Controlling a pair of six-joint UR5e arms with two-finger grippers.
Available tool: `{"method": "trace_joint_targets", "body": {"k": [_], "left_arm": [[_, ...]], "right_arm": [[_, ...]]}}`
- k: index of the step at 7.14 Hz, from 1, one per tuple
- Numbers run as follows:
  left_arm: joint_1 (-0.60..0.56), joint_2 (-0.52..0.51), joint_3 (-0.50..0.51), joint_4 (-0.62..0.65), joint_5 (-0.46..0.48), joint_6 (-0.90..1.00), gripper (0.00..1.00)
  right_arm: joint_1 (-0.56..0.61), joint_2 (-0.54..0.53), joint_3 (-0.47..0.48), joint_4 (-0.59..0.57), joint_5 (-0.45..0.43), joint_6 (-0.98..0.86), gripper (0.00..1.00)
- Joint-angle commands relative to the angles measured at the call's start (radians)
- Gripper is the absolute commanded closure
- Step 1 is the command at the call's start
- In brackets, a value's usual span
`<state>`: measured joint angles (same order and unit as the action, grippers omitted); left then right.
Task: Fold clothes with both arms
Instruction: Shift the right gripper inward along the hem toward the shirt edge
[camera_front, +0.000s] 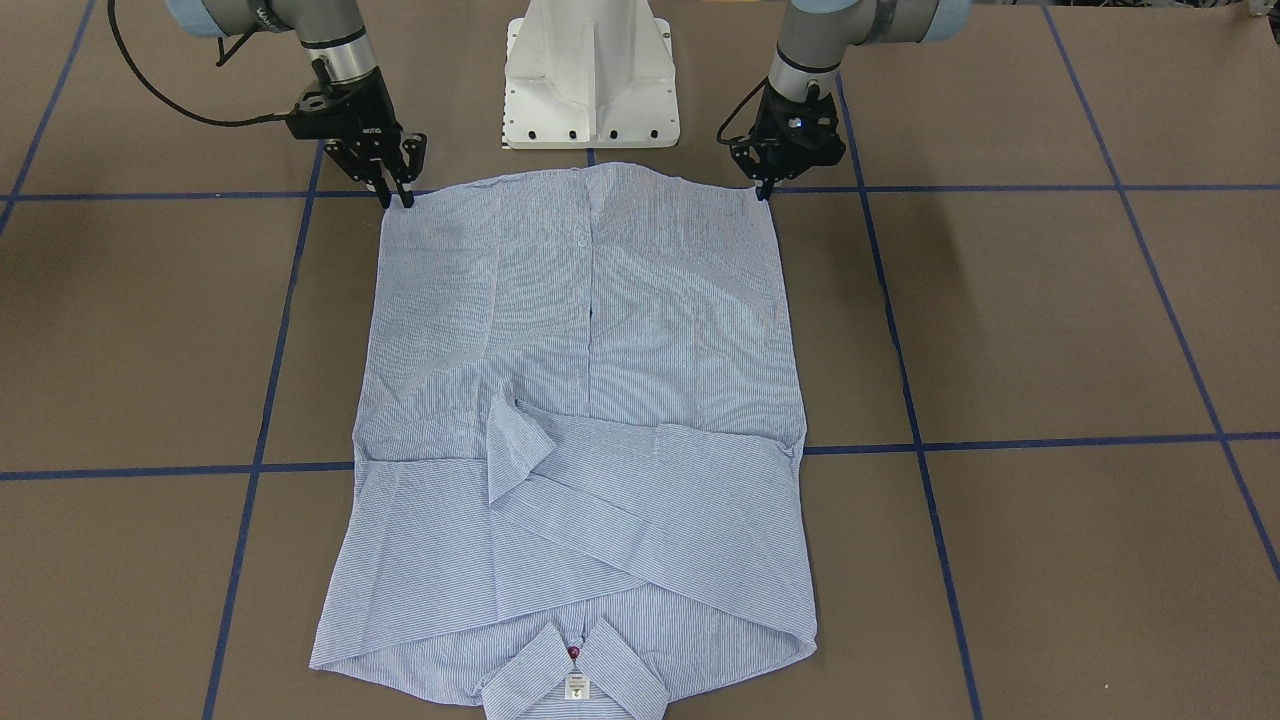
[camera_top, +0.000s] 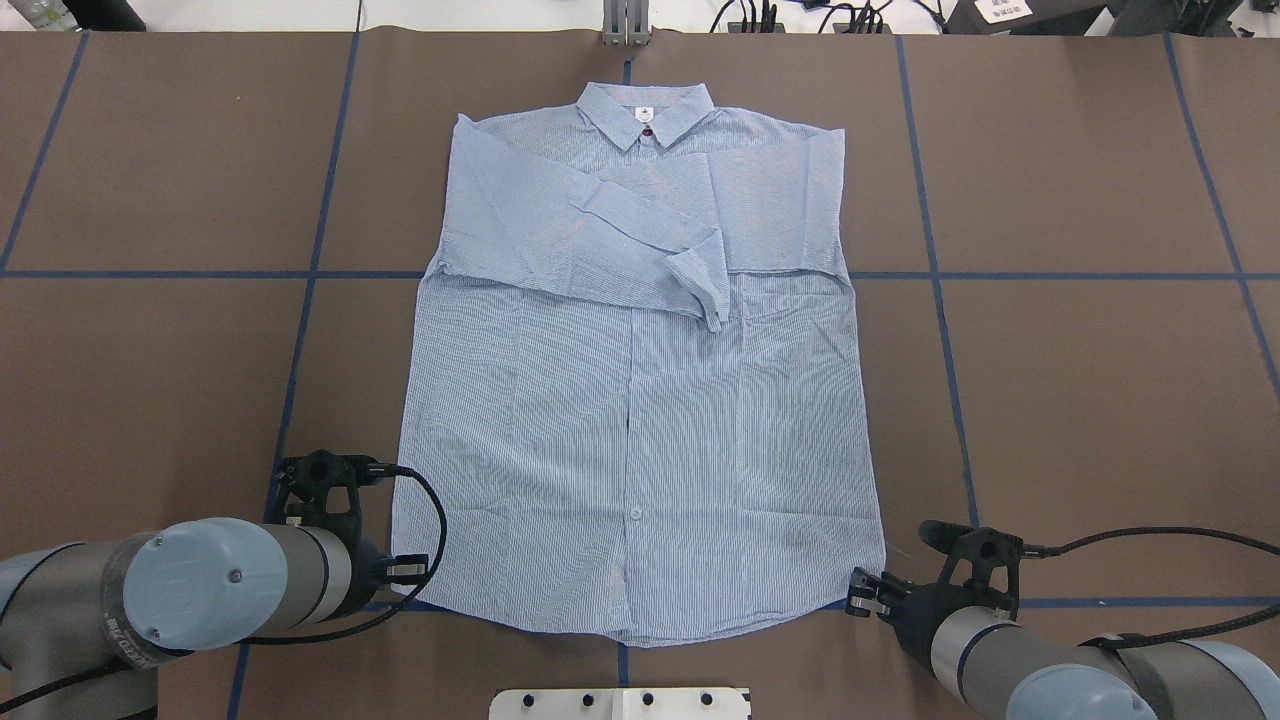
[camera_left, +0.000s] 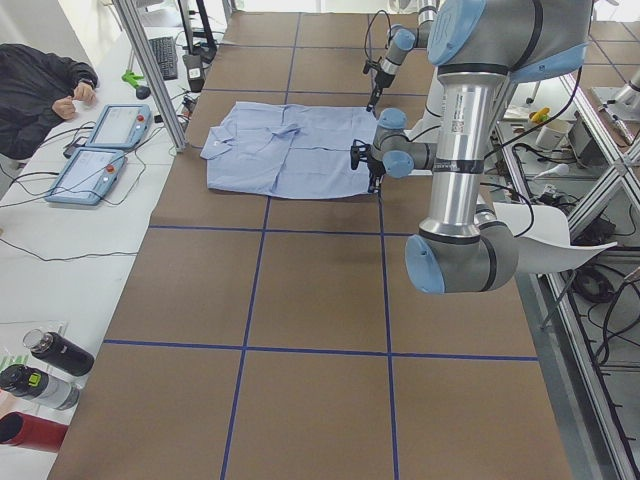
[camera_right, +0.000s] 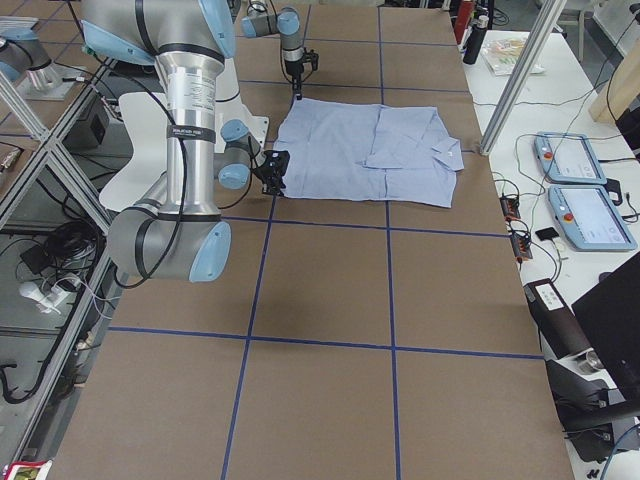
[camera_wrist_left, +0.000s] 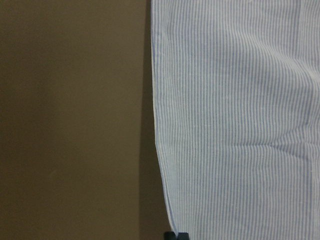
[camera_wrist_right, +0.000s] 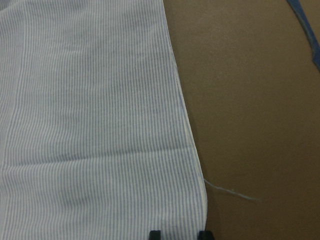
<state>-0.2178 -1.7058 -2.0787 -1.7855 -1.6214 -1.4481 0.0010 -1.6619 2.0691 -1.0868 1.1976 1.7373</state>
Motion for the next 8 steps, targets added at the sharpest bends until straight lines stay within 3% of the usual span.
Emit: {"method": "trace_joint_targets", "body": {"k": [1, 2, 3, 6, 8], "left_arm": [[0.0, 0.0, 0.0, 0.0, 0.0, 0.0, 1.0], [0.0, 0.0, 0.0, 0.0, 0.0, 0.0, 1.0], [0.0, 0.0, 0.0, 0.0, -0.002, 0.0, 1.0], [-0.002, 0.002, -0.023, 0.003, -0.002, 0.0, 1.0], [-0.012, 0.002, -0.195, 0.117, -0.1, 0.003, 1.0]], "right_arm": [[0.001, 0.002, -0.004, -0.002, -0.003, 0.002, 0.64], [0.001, 0.002, -0.004, -0.002, -0.004, 0.002, 0.77], [0.001, 0.002, -0.003, -0.002, -0.003, 0.002, 1.0], [0.01, -0.005, 0.049, -0.007, 0.008, -0.001, 1.0], [0.013, -0.015, 0.283, -0.219, 0.091, 0.001, 1.0]]}}
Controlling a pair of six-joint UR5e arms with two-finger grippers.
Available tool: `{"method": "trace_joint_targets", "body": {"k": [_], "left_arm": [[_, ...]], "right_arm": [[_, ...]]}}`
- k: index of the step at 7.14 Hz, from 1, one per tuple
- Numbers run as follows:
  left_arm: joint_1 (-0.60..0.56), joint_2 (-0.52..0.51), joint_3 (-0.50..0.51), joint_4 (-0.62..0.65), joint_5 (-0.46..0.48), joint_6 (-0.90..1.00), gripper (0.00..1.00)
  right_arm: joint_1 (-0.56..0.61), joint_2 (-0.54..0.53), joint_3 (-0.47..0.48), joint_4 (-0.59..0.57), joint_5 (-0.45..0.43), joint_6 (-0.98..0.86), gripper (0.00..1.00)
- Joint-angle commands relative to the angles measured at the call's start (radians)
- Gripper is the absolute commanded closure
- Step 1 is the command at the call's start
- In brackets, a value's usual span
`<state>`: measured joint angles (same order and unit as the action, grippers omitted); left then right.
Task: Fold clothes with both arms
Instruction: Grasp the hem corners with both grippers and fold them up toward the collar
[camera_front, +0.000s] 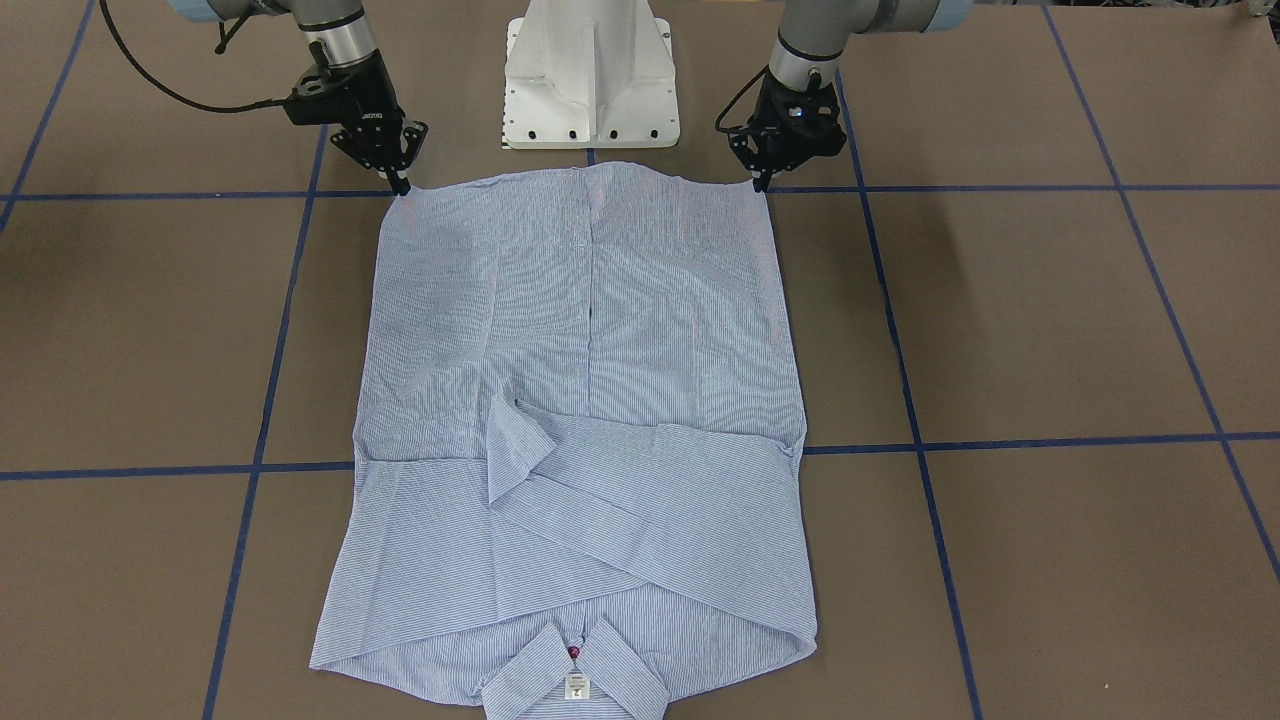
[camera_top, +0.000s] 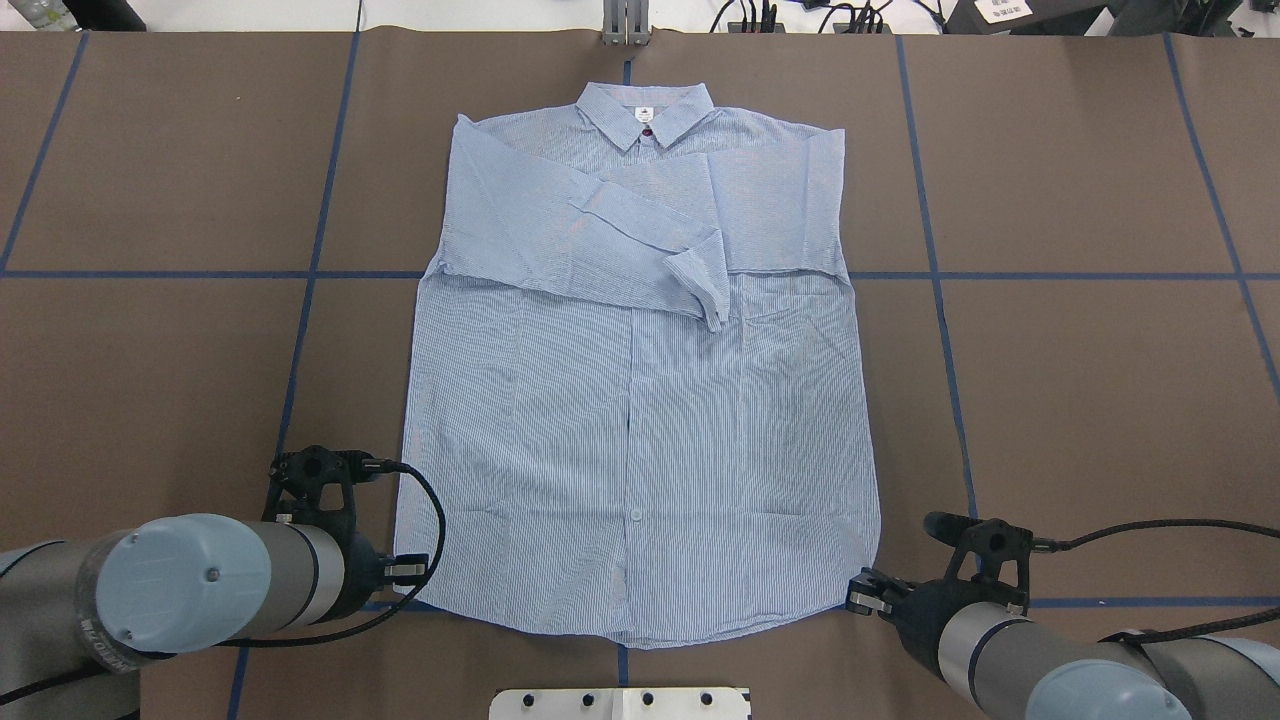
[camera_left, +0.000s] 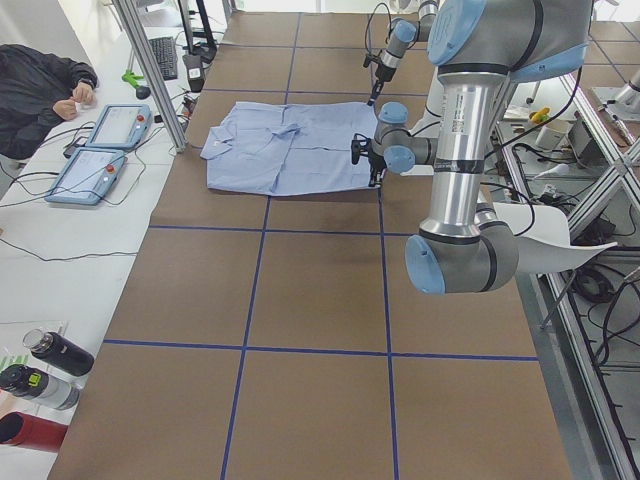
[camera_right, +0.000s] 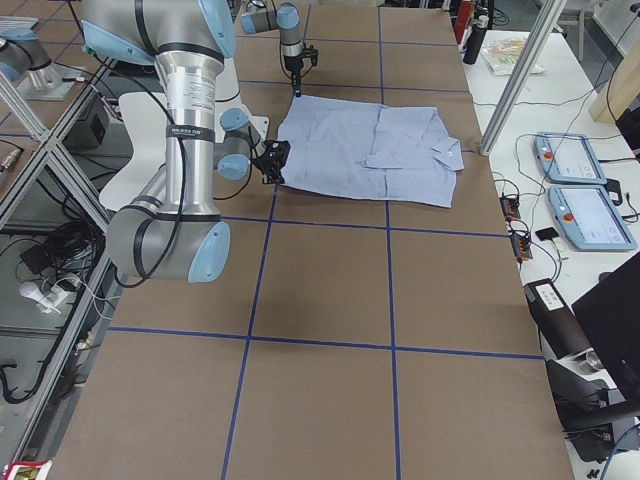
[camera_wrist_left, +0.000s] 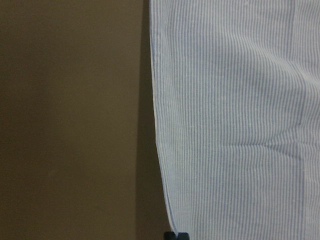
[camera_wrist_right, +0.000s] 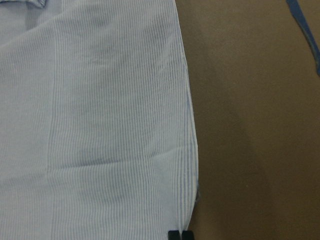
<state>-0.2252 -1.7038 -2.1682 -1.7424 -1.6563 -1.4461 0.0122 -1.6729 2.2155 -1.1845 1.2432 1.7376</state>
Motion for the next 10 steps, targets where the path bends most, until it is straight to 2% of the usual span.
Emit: {"method": "trace_joint_targets", "body": {"k": [1, 2, 3, 4, 5, 6, 7, 8, 9, 10], "left_arm": [[-0.008, 0.0, -0.233, 0.168, -0.104, 0.0, 1.0], [-0.008, -0.011, -0.345, 0.266, -0.14, -0.005, 1.0], [-0.01, -0.034, -0.392, 0.334, -0.176, -0.005, 1.0], [-0.016, -0.045, -0.366, 0.351, -0.18, -0.004, 1.0], [-0.067, -0.063, -0.319, 0.351, -0.18, -0.002, 1.0], [-0.112, -0.118, -0.241, 0.35, -0.174, 0.001, 1.0], [-0.185, -0.21, -0.12, 0.35, -0.166, 0.025, 1.0], [-0.259, -0.264, -0.045, 0.35, -0.155, 0.053, 1.0], [-0.329, -0.298, -0.01, 0.35, -0.137, 0.102, 1.0], [-0.382, -0.331, 0.029, 0.345, -0.131, 0.11, 1.0]], "right_arm": [[0.003, -0.01, 0.265, -0.233, 0.101, 0.02, 1.0], [0.003, -0.01, 0.393, -0.351, 0.155, 0.031, 1.0], [0.047, 0.002, 0.461, -0.438, 0.215, 0.031, 1.0], [0.099, 0.024, 0.452, -0.452, 0.258, 0.023, 1.0], [0.157, 0.057, 0.399, -0.452, 0.268, -0.001, 1.0], [0.243, 0.155, 0.303, -0.455, 0.278, -0.071, 1.0], [0.349, 0.264, 0.192, -0.457, 0.301, -0.137, 1.0], [0.482, 0.336, 0.123, -0.457, 0.391, -0.201, 1.0], [0.612, 0.382, 0.069, -0.457, 0.482, -0.263, 1.0], [0.677, 0.444, -0.007, -0.457, 0.498, -0.304, 1.0]]}}
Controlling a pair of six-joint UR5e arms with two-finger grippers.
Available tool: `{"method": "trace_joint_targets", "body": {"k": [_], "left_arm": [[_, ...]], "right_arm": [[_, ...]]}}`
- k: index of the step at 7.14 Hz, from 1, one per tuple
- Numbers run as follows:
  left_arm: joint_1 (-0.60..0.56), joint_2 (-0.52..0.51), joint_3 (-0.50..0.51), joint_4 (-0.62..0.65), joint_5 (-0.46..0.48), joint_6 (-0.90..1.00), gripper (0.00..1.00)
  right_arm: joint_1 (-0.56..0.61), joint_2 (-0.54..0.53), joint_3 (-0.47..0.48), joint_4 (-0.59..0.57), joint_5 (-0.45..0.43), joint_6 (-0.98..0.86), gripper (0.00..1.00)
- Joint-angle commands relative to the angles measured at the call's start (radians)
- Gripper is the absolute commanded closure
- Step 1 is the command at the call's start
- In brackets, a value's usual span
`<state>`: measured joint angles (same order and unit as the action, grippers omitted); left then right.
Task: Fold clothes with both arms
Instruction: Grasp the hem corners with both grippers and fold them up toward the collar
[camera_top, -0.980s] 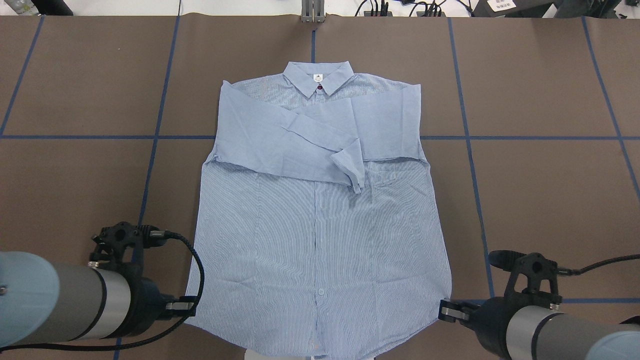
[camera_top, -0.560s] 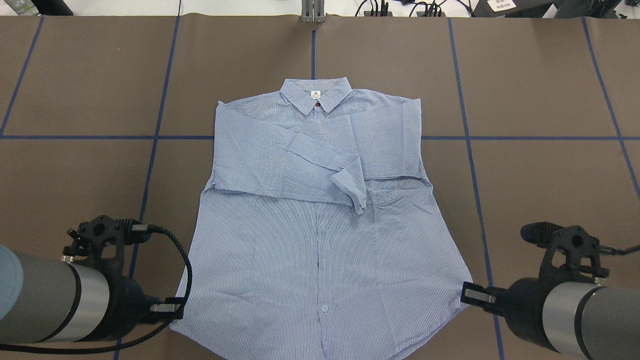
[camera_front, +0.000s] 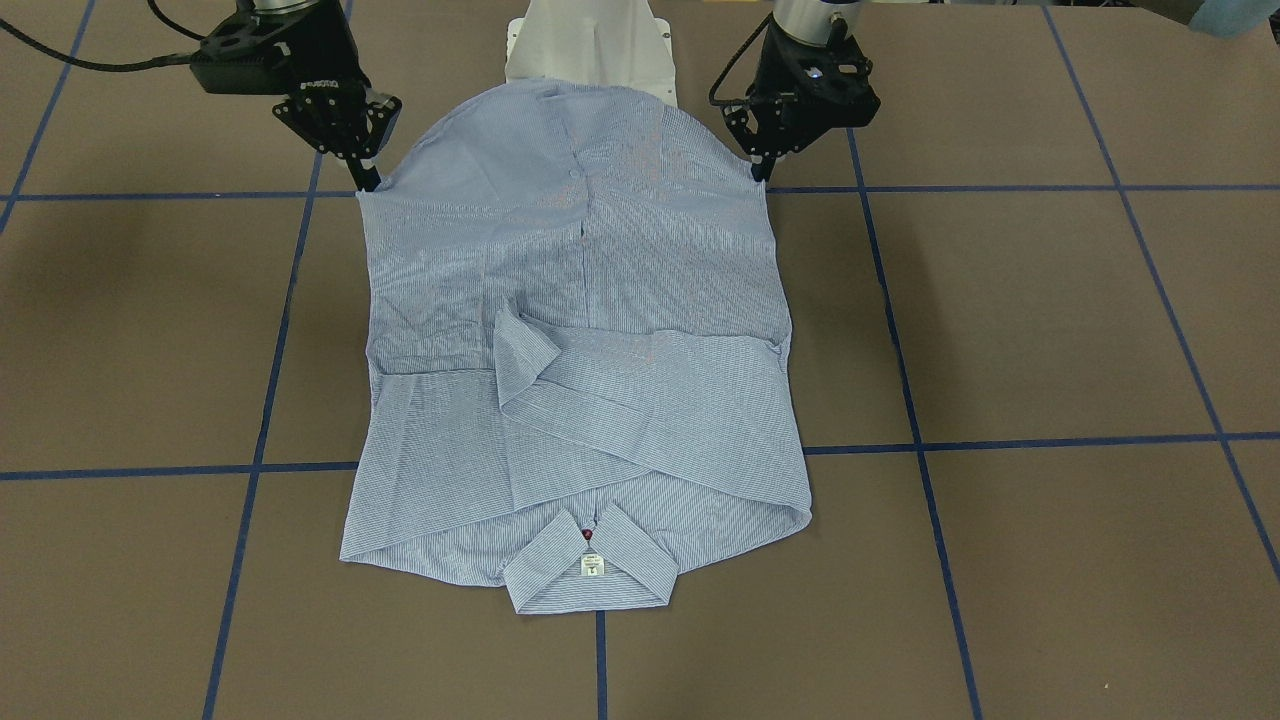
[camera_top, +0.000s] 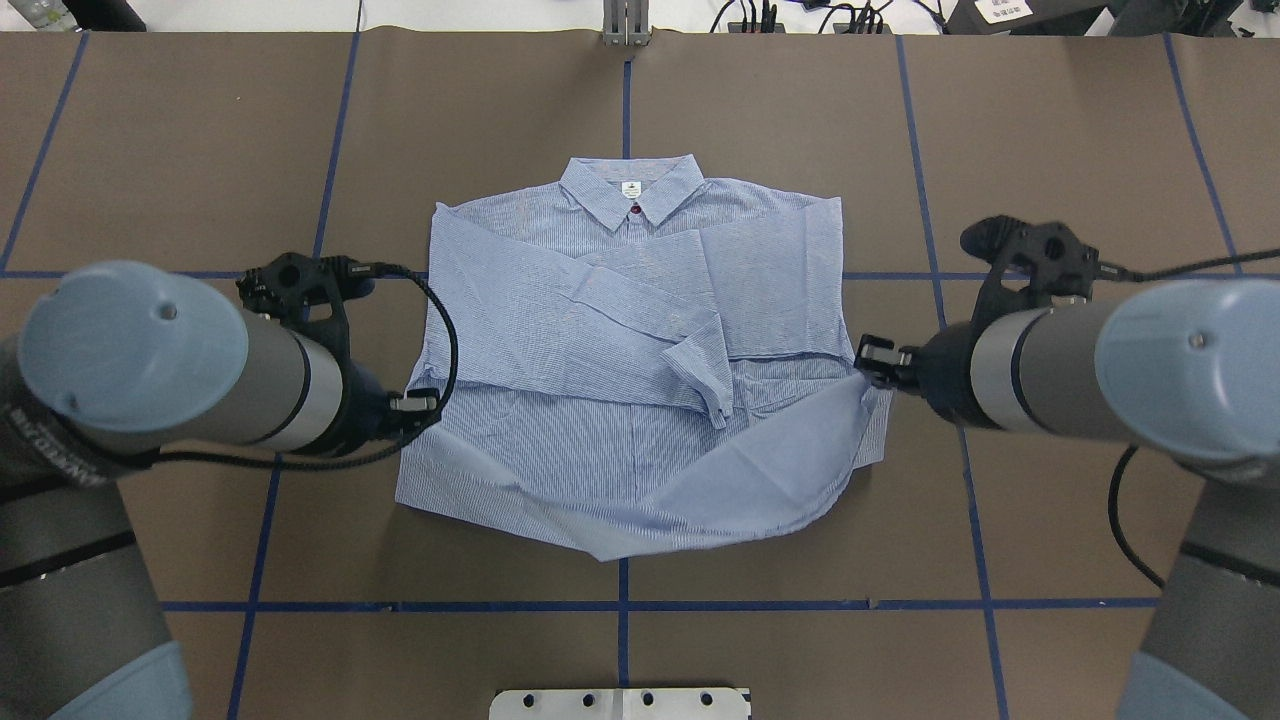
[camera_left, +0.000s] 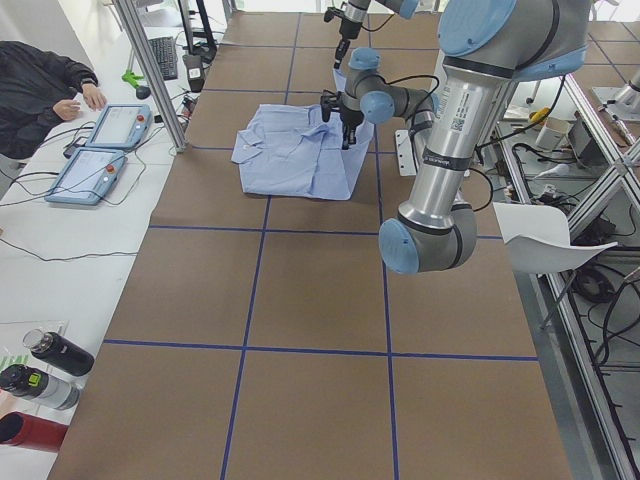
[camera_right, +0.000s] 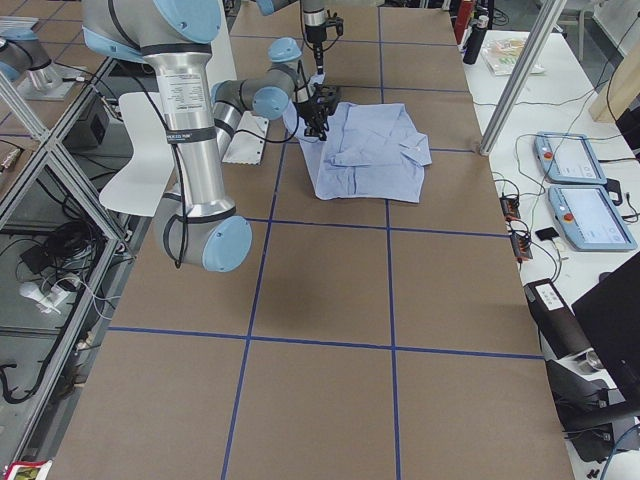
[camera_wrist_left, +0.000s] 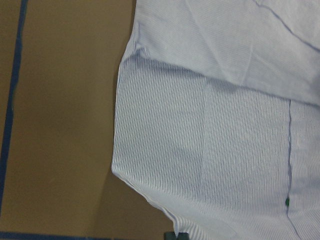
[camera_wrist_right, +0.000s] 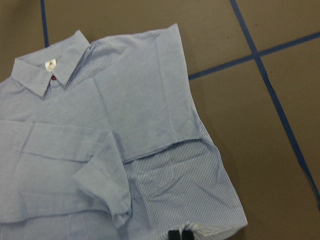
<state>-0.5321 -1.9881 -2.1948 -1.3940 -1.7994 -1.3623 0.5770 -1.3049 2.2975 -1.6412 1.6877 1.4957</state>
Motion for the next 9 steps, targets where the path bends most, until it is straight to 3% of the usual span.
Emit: {"method": "trace_joint_targets", "body": {"k": [1, 3, 6, 7, 9], "left_arm": [[-0.109, -0.076, 0.084, -0.008, 0.029, 0.028, 1.0], [-0.136, -0.138, 0.203, -0.032, 0.129, 0.083, 1.0], [-0.204, -0.161, 0.304, -0.147, 0.129, 0.17, 1.0], [-0.204, -0.163, 0.431, -0.268, 0.13, 0.178, 1.0], [-0.204, -0.166, 0.722, -0.58, 0.14, 0.229, 1.0]], "right_arm": [[0.15, 0.114, -0.154, 0.006, 0.044, -0.118, 1.0], [0.176, 0.2, -0.321, 0.015, 0.024, -0.178, 1.0], [0.218, 0.25, -0.374, 0.014, 0.021, -0.219, 1.0], [0.216, 0.271, -0.482, 0.024, 0.021, -0.245, 1.0], [0.215, 0.289, -0.756, 0.273, 0.021, -0.262, 1.0]]}}
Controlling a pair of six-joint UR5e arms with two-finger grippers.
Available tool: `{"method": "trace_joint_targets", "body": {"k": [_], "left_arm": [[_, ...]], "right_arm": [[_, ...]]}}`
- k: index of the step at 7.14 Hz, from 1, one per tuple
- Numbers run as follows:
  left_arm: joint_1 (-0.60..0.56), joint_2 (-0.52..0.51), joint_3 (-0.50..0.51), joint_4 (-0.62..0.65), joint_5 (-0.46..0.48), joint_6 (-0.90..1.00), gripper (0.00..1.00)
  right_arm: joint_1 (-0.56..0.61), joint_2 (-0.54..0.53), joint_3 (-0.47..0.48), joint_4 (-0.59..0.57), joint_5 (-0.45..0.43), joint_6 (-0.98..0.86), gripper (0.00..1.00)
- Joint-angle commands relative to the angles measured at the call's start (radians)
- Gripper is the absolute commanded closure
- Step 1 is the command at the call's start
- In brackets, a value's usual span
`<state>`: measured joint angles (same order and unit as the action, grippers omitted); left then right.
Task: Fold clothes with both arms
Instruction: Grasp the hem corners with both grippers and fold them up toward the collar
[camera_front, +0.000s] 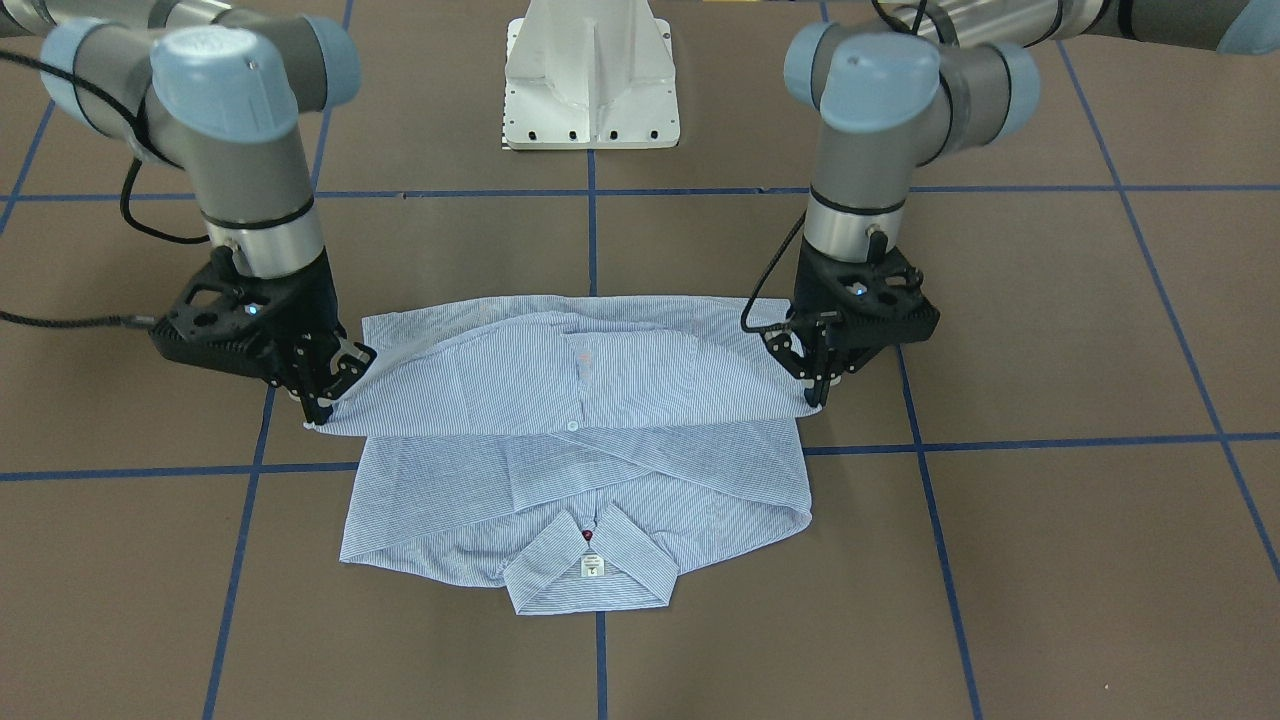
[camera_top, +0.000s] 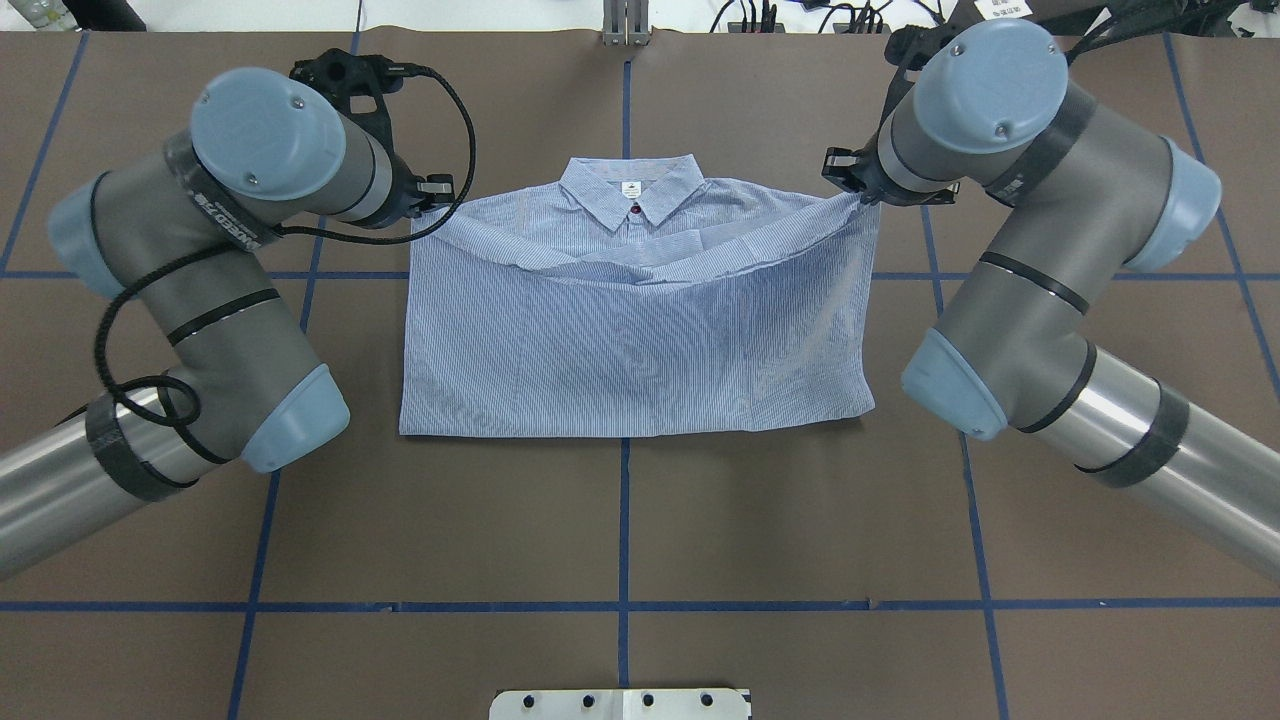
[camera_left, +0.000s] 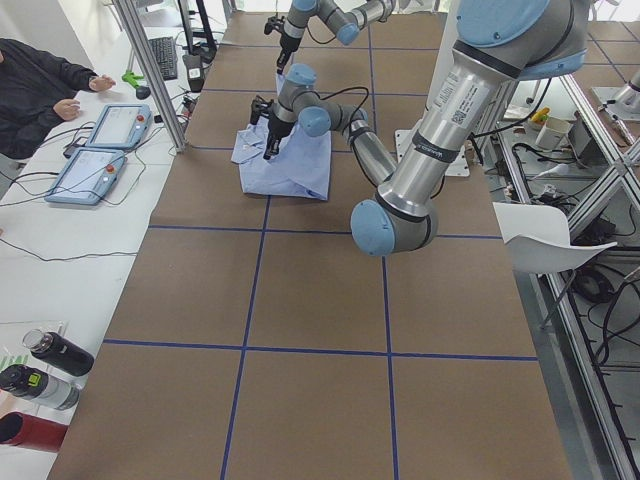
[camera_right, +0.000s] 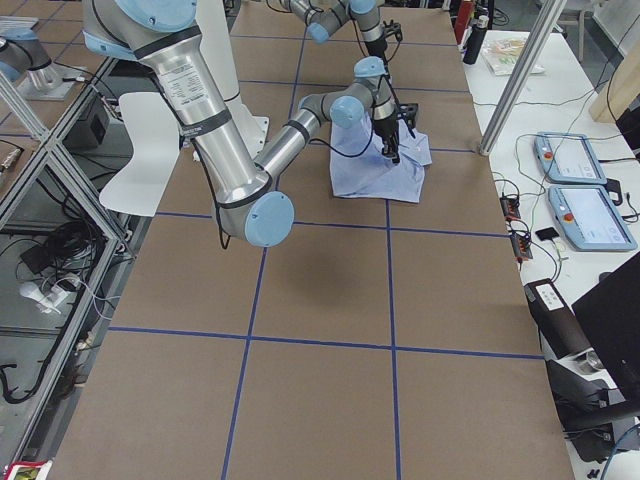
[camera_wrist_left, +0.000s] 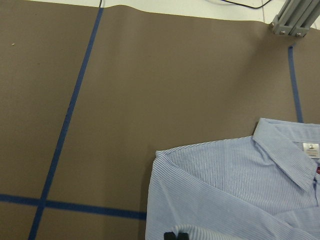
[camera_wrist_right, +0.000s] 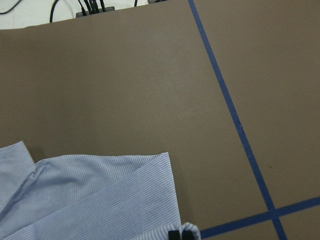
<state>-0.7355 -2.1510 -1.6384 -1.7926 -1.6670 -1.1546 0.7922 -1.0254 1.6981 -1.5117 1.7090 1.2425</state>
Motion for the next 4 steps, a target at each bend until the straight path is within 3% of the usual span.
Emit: {"method": "trace_joint_targets", "body": {"k": [1, 3, 4], "left_arm": [[-0.001, -0.015, 0.23, -0.244, 0.01, 0.022, 1.0], [0.001, -0.027, 0.243, -0.248, 0.007, 0.021, 1.0], [-0.002, -0.035, 0.243, -0.249, 0.001, 0.053, 0.94]], "right_arm": [[-0.004, 0.01, -0.21, 0.198, 0.006, -0.011, 1.0], [-0.005, 0.018, -0.221, 0.2, 0.023, -0.021, 1.0], [-0.005, 0.031, -0.221, 0.2, 0.032, -0.02, 1.0]]}}
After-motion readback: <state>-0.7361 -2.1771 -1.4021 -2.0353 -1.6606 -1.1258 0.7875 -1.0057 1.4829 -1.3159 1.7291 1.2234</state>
